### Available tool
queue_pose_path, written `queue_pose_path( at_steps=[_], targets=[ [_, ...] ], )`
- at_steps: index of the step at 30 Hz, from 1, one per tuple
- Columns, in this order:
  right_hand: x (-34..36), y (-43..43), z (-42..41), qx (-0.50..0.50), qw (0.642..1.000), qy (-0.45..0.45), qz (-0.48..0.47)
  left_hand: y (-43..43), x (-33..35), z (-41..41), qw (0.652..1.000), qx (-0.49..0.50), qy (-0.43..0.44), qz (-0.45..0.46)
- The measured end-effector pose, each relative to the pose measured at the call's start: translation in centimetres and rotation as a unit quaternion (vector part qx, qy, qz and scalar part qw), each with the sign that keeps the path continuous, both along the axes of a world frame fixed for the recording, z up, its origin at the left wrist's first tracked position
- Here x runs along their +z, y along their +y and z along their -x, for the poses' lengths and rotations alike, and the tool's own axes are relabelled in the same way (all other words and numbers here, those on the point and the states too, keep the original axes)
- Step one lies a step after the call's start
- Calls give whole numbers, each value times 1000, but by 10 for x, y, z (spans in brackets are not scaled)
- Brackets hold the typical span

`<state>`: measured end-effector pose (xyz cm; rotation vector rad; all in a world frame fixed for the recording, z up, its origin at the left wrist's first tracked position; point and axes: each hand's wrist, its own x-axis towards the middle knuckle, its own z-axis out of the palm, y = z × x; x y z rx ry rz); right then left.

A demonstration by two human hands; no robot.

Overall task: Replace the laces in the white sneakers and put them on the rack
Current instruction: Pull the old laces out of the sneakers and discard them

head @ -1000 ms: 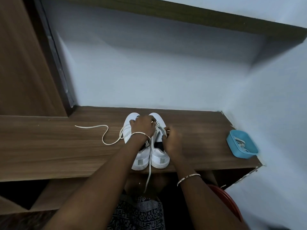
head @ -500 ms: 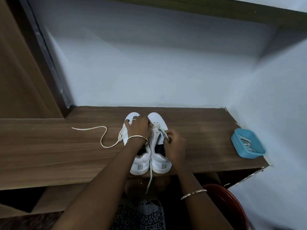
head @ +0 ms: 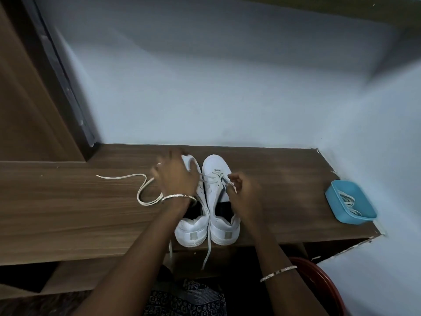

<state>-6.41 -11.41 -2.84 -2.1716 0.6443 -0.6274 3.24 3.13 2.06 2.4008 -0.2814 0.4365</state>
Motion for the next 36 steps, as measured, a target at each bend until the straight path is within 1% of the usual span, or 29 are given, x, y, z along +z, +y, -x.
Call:
queue_pose_path(
  at_steps=[3, 5, 6, 8, 10, 12, 14, 15, 17, 20, 21, 23, 24, 25, 26, 27, 28, 29, 30, 31, 32, 33, 34, 35, 36],
  targets=[
    [2, -5, -11, 61, 996, 21, 65, -21, 2, 26, 990, -123, 52, -50],
    [3, -10, -19, 90, 986, 48, 135, -32, -5, 38, 979, -159, 93, -91],
    [4, -13, -22, 96, 978, 68, 170, -35, -10, 40, 974, -167, 104, -109],
    [9, -16, -26, 107, 967, 98, 211, -35, -17, 43, 969, -174, 112, -137],
    [13, -16, -30, 103, 953, 123, 258, -33, -21, 43, 966, -171, 102, -165],
    [17, -12, -36, 95, 929, 155, 322, -29, -26, 45, 969, -160, 77, -174],
    [18, -10, -40, 85, 920, 164, 346, -25, -31, 46, 975, -145, 51, -162],
    [17, -9, -41, 80, 927, 154, 331, -24, -33, 45, 977, -142, 41, -152],
    [11, -7, -42, 56, 954, 116, 272, -23, -37, 45, 981, -135, 38, -132],
    [6, -1, -41, -20, 983, 90, 157, -24, -39, 45, 982, -129, 38, -131],
    [7, 0, -40, -51, 989, 90, 103, -25, -39, 45, 983, -127, 35, -129],
    [12, -7, -40, -104, 989, 87, -60, -25, -39, 44, 984, -124, 33, -126],
    [13, -12, -41, -122, 975, 71, -173, -25, -39, 45, 984, -124, 36, -126],
    [15, -17, -42, -140, 942, 43, -303, -25, -39, 45, 983, -125, 38, -128],
    [17, -20, -42, -160, 896, 9, -414, -25, -39, 46, 983, -127, 40, -129],
    [16, -23, -42, -177, 866, -10, -467, -24, -38, 46, 983, -128, 41, -128],
    [14, -24, -40, -183, 864, -11, -469, -24, -38, 46, 982, -128, 41, -129],
    [13, -23, -39, -173, 892, -3, -417, -23, -38, 46, 982, -127, 40, -131],
    [12, -22, -38, -157, 933, -2, -324, -23, -38, 46, 982, -127, 37, -133],
    [12, -20, -35, -120, 970, -4, -213, -23, -38, 46, 982, -126, 36, -135],
    [12, -18, -32, -55, 993, -2, -104, -23, -38, 46, 982, -126, 36, -137],
    [10, -17, -31, 11, 1000, 8, 14, -23, -38, 47, 981, -127, 36, -140],
    [10, -12, -30, 63, 989, 41, 130, -23, -38, 47, 981, -128, 37, -140],
    [10, -9, -31, 84, 965, 86, 231, -23, -37, 47, 981, -128, 38, -138],
    [10, -7, -33, 83, 941, 121, 305, -22, -36, 47, 982, -128, 39, -135]
  ],
)
